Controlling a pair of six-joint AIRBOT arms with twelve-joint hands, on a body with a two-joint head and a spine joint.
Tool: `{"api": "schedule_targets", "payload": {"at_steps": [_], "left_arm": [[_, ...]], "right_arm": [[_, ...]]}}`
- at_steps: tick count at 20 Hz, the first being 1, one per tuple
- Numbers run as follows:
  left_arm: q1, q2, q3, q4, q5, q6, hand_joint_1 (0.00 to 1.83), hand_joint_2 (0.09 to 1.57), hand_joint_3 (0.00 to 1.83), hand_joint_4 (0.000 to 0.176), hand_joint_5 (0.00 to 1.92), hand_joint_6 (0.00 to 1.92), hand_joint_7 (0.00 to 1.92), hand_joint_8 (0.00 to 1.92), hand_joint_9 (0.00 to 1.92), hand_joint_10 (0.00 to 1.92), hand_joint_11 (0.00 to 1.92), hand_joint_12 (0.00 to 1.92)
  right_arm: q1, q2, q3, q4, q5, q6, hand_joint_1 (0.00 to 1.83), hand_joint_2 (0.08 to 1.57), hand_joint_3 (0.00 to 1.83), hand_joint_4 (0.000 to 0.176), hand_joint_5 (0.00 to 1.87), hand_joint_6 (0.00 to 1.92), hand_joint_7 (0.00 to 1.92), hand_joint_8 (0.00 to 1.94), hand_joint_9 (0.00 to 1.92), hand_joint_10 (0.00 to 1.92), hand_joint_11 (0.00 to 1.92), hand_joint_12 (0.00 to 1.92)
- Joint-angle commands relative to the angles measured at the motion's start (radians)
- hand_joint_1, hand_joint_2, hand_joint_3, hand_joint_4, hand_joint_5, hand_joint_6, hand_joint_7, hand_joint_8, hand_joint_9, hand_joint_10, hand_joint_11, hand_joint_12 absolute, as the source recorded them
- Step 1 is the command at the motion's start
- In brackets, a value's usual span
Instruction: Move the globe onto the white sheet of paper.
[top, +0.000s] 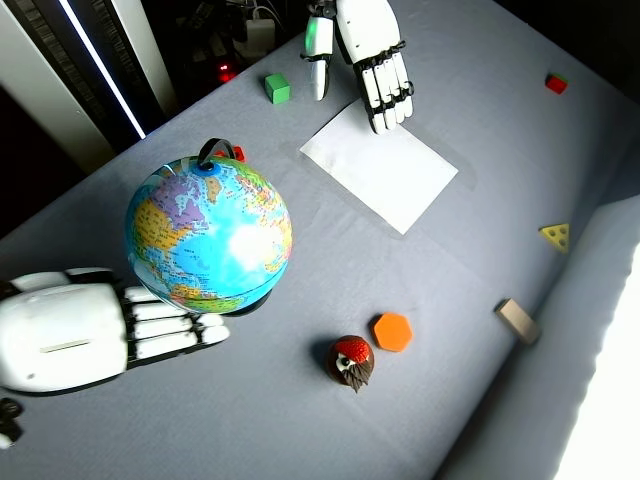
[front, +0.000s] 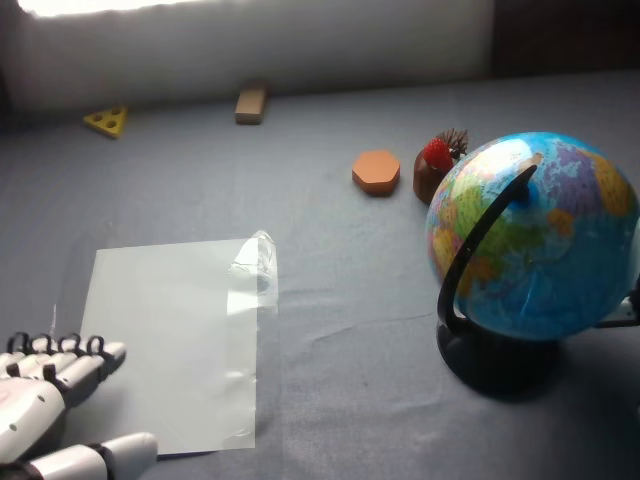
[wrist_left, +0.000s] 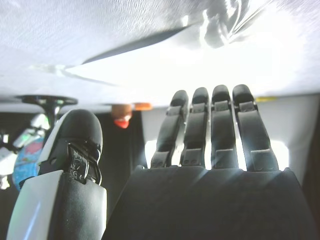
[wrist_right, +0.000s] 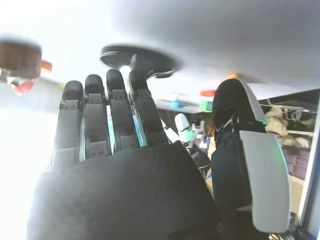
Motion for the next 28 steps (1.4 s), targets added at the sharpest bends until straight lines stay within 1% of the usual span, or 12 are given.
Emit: {"api": "schedule_targets", "payload": {"at_steps": [1, 5, 7, 8, 10, 14, 19, 22, 27, 28], "left_arm": [[-0.004, 0.006, -0.006, 0.024, -0.100, 0.012, 0.00, 1.22, 0.00, 0.000, 0.05, 0.00, 0.05, 0.00, 0.04, 0.00, 0.00, 0.06], [0.000, 0.005, -0.013, 0.027, -0.099, 0.004, 0.00, 1.22, 0.00, 0.000, 0.05, 0.00, 0.05, 0.00, 0.04, 0.00, 0.00, 0.06], [0.000, 0.001, -0.017, 0.027, -0.099, -0.001, 0.00, 1.22, 0.00, 0.000, 0.05, 0.00, 0.05, 0.00, 0.04, 0.00, 0.00, 0.06], [0.000, 0.000, -0.019, 0.027, -0.100, -0.002, 0.00, 1.22, 0.00, 0.000, 0.05, 0.00, 0.05, 0.00, 0.04, 0.00, 0.00, 0.06], [0.002, -0.003, -0.023, 0.026, -0.100, -0.003, 0.00, 1.22, 0.00, 0.000, 0.05, 0.00, 0.05, 0.00, 0.04, 0.00, 0.00, 0.06], [-0.004, -0.002, -0.024, 0.009, -0.113, -0.006, 0.00, 1.22, 0.00, 0.000, 0.05, 0.00, 0.05, 0.00, 0.04, 0.00, 0.00, 0.06], [-0.006, 0.007, -0.026, 0.000, -0.113, -0.009, 0.00, 1.22, 0.00, 0.000, 0.05, 0.00, 0.05, 0.00, 0.04, 0.00, 0.00, 0.06], [-0.006, 0.013, -0.032, -0.004, -0.113, -0.009, 0.00, 1.22, 0.00, 0.000, 0.05, 0.00, 0.05, 0.00, 0.04, 0.00, 0.00, 0.06], [-0.010, 0.014, -0.038, -0.014, -0.113, -0.009, 0.00, 1.22, 0.00, 0.000, 0.05, 0.00, 0.05, 0.00, 0.04, 0.00, 0.00, 0.06], [-0.011, 0.015, -0.039, -0.014, -0.113, -0.009, 0.00, 1.22, 0.00, 0.000, 0.05, 0.00, 0.05, 0.00, 0.04, 0.00, 0.00, 0.06]], "right_arm": [[0.019, 0.006, -0.005, 0.041, 0.045, -0.005, 0.00, 1.17, 0.00, 0.000, 0.17, 0.02, 0.18, 0.01, 0.09, 0.01, 0.02, 0.03], [0.046, 0.007, -0.032, -0.007, 0.021, 0.022, 0.00, 1.17, 0.00, 0.000, 0.17, 0.02, 0.18, 0.01, 0.09, 0.01, 0.02, 0.03], [0.056, 0.006, -0.045, -0.054, 0.008, 0.059, 0.00, 1.17, 0.00, 0.000, 0.17, 0.02, 0.18, 0.01, 0.09, 0.01, 0.01, 0.03], [0.060, 0.006, -0.046, -0.069, 0.005, 0.079, 0.00, 1.16, 0.00, 0.000, 0.18, 0.01, 0.19, 0.00, 0.09, 0.00, 0.00, 0.09], [0.074, -0.001, -0.049, -0.103, -0.016, 0.127, 0.00, 1.16, 0.00, 0.000, 0.18, 0.01, 0.19, 0.00, 0.09, 0.00, 0.00, 0.11], [0.082, -0.014, -0.052, -0.148, -0.047, 0.179, 0.00, 1.16, 0.00, 0.000, 0.19, 0.01, 0.19, 0.00, 0.10, 0.00, 0.00, 0.13], [0.091, -0.043, -0.049, -0.161, -0.098, 0.215, 0.00, 1.17, 0.00, 0.000, 0.19, 0.01, 0.20, 0.00, 0.11, 0.00, 0.00, 0.16], [0.122, -0.067, -0.049, -0.180, -0.134, 0.245, 0.00, 1.17, 0.00, 0.000, 0.19, 0.01, 0.20, 0.00, 0.11, 0.00, 0.00, 0.16], [0.171, -0.104, -0.062, -0.180, -0.236, 0.242, 0.00, 1.17, 0.00, 0.000, 0.18, 0.00, 0.20, 0.00, 0.11, 0.00, 0.00, 0.16], [0.183, -0.110, -0.070, -0.180, -0.255, 0.235, 0.00, 1.17, 0.00, 0.000, 0.17, 0.00, 0.20, 0.00, 0.11, 0.00, 0.00, 0.13]]}}
